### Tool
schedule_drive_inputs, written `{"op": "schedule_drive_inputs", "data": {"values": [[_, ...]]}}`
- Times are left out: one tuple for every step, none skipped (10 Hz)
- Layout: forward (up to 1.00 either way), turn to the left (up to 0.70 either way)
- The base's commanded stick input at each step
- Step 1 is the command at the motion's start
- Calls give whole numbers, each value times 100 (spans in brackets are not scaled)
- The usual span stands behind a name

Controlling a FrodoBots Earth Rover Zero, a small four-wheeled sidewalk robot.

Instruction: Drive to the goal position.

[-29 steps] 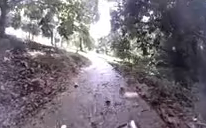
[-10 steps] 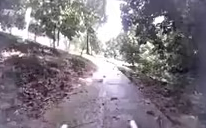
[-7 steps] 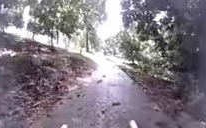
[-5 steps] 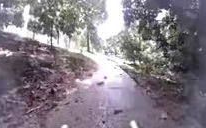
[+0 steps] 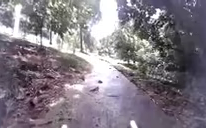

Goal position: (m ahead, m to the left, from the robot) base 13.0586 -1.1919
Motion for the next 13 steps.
{"op": "schedule_drive_inputs", "data": {"values": [[85, 0], [85, 0], [85, 0], [85, 0], [85, 4], [85, 21], [85, 34], [85, 31], [85, 9], [85, 0], [85, 0], [85, 0], [85, 0]]}}
